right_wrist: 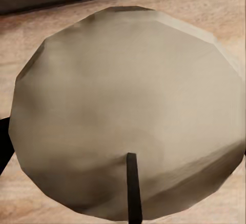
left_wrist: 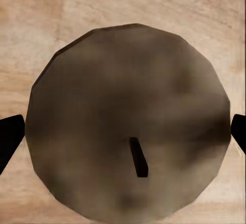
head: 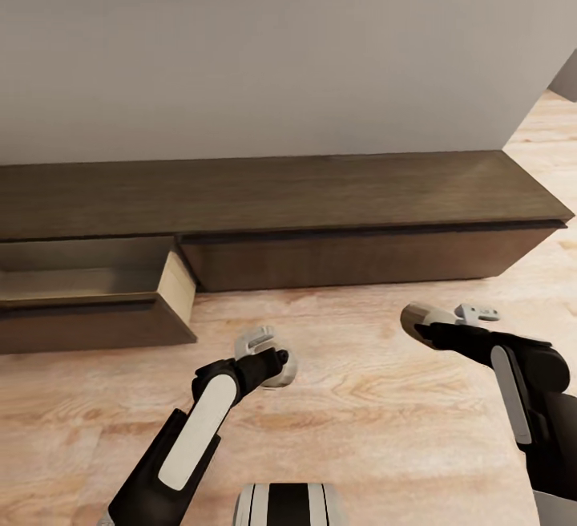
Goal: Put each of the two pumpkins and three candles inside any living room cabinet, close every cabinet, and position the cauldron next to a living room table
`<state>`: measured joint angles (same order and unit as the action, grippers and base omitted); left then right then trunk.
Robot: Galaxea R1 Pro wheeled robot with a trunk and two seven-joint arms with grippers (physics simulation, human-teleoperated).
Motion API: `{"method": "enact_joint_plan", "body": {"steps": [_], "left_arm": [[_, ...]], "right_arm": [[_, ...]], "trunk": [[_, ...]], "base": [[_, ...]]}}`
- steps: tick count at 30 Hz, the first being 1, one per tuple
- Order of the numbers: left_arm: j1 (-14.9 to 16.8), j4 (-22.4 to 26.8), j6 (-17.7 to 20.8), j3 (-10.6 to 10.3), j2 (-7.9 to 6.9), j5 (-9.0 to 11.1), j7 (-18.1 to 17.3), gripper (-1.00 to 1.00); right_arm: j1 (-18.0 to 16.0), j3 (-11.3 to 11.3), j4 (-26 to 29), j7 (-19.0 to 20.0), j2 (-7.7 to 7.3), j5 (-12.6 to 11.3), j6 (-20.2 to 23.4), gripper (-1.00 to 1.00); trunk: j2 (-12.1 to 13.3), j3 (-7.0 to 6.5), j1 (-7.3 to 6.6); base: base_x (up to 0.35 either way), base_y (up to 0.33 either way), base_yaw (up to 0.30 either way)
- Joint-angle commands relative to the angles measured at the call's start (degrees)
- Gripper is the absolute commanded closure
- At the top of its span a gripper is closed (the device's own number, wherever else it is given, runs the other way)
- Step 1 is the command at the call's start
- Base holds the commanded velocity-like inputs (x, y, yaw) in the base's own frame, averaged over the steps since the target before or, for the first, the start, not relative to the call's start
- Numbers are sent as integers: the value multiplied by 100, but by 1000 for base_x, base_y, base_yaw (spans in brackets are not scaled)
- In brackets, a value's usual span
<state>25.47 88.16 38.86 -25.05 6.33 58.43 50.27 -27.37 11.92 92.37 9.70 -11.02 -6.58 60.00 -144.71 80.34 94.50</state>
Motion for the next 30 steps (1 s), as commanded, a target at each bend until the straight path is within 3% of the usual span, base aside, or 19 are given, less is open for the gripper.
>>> {"method": "enact_joint_plan", "body": {"steps": [1, 7, 12, 15, 16, 18, 30], "left_arm": [[75, 138, 77, 8, 4, -8, 15, 100], [867, 361, 518, 49, 53, 123, 242, 100], [1276, 390, 849, 363, 18, 395, 348, 100], [1317, 393, 916, 426, 10, 429, 371, 100], [1312, 394, 940, 473, -1, 441, 378, 100], [1291, 395, 950, 493, -6, 446, 384, 100], [1251, 395, 966, 544, -28, 458, 387, 100]], "right_arm": [[0, 9, 0, 39, -1, 7, 0, 100], [-28, 42, 6, 104, -11, 8, 0, 100], [-50, 47, 16, 342, -36, 7, 0, 100], [-46, 47, 17, 749, -232, 8, 0, 100], [-33, 47, 18, 1210, -475, 8, 0, 100], [-27, 47, 18, 1443, -595, 11, 0, 100], [-22, 43, 18, 1632, -673, 9, 0, 100]], "trunk": [[2, -23, -2], [10, -155, -17], [16, -266, -30], [20, -333, -38], [22, -355, -41], [24, -399, -46], [41, -665, -77]], "base": [[0, 0, 274], [0, 0, 275], [0, 0, 276], [0, 0, 276], [0, 0, 275], [0, 0, 182], [0, 0, 19]]}}
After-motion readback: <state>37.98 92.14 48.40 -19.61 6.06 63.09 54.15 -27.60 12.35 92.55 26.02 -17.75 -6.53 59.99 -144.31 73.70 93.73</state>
